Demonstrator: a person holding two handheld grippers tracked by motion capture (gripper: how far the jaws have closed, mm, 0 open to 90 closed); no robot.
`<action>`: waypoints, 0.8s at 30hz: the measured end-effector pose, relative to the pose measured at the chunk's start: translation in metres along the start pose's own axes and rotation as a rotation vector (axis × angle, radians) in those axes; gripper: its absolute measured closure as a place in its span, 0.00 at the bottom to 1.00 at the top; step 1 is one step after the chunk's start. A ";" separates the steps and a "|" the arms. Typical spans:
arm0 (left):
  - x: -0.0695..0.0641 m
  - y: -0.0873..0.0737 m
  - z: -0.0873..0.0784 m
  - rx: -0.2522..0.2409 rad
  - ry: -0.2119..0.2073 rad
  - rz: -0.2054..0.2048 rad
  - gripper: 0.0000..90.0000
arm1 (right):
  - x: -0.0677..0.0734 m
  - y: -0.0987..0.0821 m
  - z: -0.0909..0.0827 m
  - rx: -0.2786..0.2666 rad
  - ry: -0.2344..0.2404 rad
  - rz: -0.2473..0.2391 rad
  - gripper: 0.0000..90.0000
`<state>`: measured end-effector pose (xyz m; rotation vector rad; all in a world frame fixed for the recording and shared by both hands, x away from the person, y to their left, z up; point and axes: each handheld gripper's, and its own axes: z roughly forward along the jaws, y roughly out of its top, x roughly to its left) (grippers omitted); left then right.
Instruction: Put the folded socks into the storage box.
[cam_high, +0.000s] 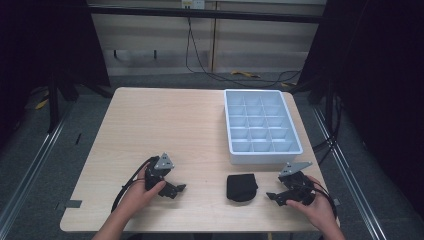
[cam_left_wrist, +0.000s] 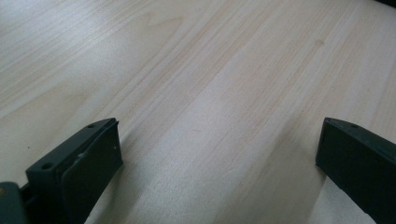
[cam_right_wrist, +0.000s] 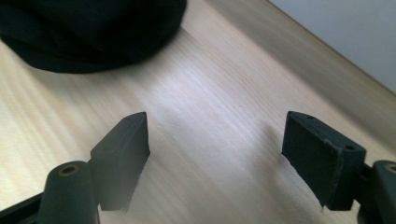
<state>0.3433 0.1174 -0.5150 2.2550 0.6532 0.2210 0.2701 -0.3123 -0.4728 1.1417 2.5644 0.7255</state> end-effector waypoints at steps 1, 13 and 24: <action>0.000 0.000 0.000 0.000 -0.001 -0.001 0.00 | 0.004 0.006 -0.004 0.012 0.001 0.001 0.25; 0.000 0.000 0.000 0.002 0.000 0.000 0.00 | 0.023 0.029 -0.013 0.046 0.053 -0.082 0.27; 0.000 0.000 0.000 0.003 -0.001 0.001 0.00 | 0.037 0.047 -0.015 0.085 0.104 -0.166 0.29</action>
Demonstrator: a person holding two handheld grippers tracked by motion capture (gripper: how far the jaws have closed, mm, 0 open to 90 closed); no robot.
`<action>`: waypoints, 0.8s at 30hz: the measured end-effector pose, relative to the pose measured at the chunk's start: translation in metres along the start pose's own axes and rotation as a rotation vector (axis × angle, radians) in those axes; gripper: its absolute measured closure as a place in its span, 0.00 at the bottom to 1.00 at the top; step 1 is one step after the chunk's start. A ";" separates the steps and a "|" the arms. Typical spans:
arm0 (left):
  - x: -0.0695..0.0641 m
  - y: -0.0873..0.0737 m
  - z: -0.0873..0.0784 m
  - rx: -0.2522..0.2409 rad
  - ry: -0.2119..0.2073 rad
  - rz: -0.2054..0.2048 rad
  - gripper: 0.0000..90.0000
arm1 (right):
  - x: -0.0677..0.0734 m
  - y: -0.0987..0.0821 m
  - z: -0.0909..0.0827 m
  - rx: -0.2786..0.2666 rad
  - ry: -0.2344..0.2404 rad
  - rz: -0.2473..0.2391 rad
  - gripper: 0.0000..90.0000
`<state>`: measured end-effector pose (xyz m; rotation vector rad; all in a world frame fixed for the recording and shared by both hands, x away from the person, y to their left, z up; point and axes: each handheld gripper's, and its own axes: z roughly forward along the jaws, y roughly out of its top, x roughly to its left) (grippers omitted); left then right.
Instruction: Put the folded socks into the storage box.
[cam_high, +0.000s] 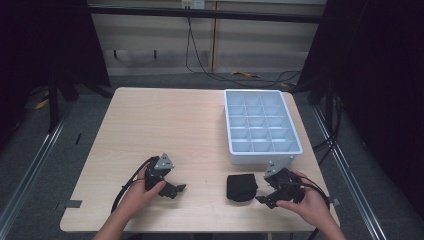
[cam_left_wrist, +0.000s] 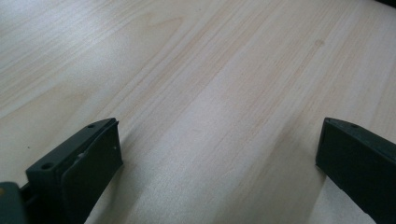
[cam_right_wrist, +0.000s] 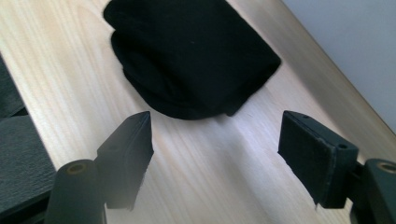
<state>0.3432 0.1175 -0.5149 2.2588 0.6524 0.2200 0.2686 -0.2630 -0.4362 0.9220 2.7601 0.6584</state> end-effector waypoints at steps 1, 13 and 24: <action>0.000 0.000 0.000 -0.002 0.000 0.001 0.00 | 0.002 0.002 0.001 0.013 0.000 -0.003 0.29; 0.000 0.000 0.000 -0.001 0.000 0.000 0.00 | 0.014 0.020 0.009 0.052 0.028 -0.083 0.29; 0.000 0.000 0.000 -0.002 0.000 0.001 0.00 | 0.022 0.039 0.021 0.081 0.061 -0.143 0.33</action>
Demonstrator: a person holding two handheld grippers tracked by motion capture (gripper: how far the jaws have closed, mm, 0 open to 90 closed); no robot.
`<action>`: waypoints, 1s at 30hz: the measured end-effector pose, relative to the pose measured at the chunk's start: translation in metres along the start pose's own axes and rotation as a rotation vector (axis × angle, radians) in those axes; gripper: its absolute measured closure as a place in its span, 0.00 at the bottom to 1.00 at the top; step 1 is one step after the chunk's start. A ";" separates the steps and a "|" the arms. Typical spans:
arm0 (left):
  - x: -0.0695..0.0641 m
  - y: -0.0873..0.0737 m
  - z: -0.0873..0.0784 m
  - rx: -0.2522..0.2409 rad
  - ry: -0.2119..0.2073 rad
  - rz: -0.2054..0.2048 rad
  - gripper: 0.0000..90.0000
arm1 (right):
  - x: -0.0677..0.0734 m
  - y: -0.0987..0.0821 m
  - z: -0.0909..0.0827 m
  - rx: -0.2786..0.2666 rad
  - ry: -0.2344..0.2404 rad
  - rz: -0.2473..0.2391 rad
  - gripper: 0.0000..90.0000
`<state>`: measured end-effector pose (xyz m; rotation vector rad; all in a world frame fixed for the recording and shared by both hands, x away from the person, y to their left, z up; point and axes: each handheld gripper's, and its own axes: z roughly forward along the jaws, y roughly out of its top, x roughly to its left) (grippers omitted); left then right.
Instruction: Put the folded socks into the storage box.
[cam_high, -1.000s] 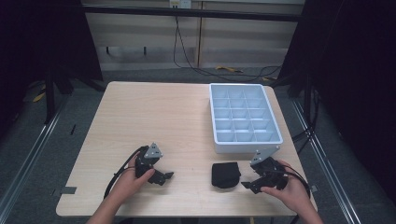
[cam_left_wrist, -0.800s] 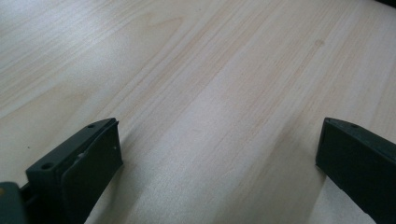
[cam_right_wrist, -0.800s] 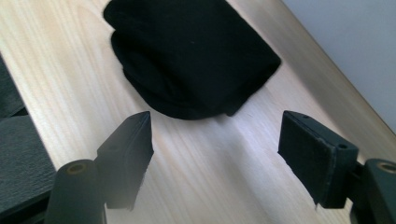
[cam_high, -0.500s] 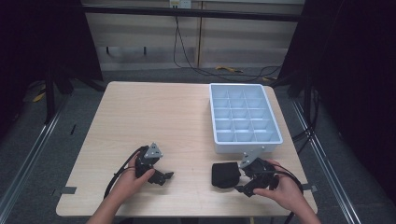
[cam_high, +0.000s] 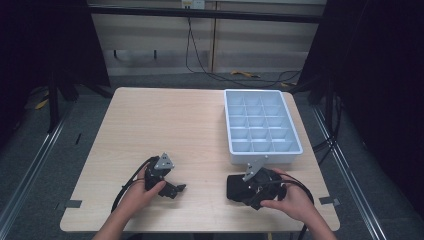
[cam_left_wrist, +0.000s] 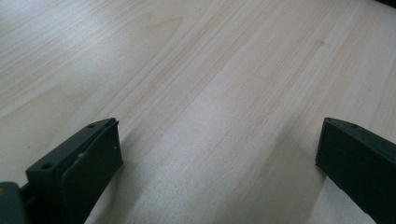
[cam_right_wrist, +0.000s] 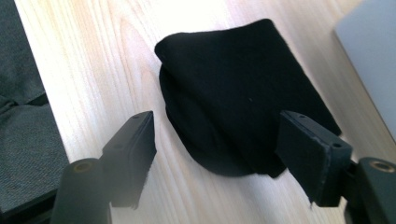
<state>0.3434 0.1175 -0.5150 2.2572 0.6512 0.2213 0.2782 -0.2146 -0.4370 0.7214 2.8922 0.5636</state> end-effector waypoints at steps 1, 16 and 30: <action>0.000 0.000 0.000 0.001 -0.001 -0.001 0.00 | 0.000 0.001 0.003 0.006 0.004 -0.004 0.33; 0.000 0.000 0.000 0.000 -0.001 -0.001 0.00 | -0.005 0.015 0.018 0.134 -0.005 0.030 0.81; 0.000 0.000 0.000 0.000 0.000 0.001 0.00 | -0.015 0.023 0.004 0.132 0.080 0.153 0.91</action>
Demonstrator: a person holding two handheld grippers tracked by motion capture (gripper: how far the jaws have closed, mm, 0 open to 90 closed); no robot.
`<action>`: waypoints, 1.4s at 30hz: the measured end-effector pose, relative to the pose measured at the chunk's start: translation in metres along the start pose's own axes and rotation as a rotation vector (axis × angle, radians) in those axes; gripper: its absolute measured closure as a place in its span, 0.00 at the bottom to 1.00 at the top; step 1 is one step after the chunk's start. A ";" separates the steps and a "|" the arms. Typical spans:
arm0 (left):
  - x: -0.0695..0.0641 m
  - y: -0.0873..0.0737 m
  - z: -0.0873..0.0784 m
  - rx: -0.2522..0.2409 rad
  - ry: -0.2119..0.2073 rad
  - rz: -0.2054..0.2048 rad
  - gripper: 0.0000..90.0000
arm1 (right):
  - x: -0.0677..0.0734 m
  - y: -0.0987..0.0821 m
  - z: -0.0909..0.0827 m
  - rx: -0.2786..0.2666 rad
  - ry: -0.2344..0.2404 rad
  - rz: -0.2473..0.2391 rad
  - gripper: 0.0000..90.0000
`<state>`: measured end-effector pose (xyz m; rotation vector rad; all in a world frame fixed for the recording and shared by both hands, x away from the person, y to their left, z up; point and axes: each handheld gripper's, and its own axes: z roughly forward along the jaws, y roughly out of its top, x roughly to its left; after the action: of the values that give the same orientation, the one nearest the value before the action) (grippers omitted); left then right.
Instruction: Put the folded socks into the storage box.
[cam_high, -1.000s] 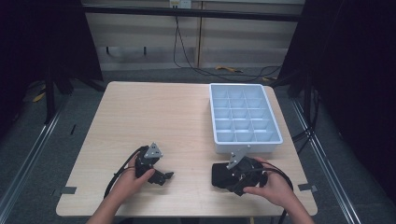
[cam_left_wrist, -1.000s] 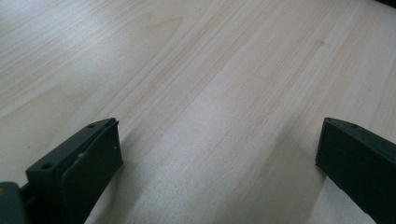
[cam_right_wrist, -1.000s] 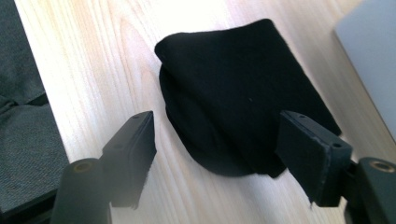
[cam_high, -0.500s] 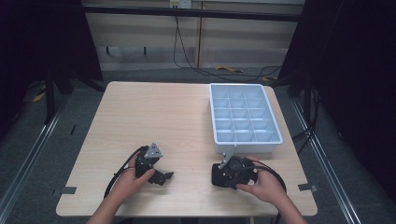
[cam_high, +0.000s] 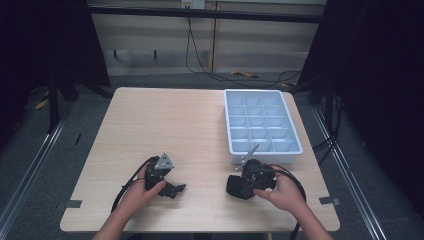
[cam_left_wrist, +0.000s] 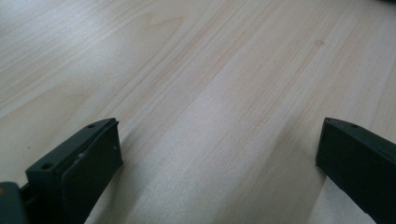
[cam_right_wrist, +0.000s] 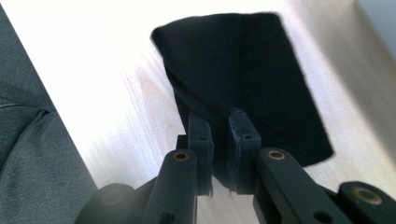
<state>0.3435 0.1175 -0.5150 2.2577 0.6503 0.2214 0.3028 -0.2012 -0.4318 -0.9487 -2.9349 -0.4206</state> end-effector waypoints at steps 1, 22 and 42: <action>0.000 0.000 0.000 0.000 0.000 0.000 0.00 | 0.000 0.001 -0.003 0.000 -0.003 -0.013 0.91; 0.000 0.000 0.000 0.000 0.000 0.000 0.00 | -0.009 0.007 -0.053 -0.002 -0.008 -0.007 0.91; 0.000 0.000 0.000 -0.006 0.001 -0.006 0.00 | -0.019 0.024 -0.096 -0.029 -0.037 -0.014 0.91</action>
<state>0.3432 0.1171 -0.5152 2.2494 0.6564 0.2218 0.3269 -0.2191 -0.3358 -0.9501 -2.9786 -0.4526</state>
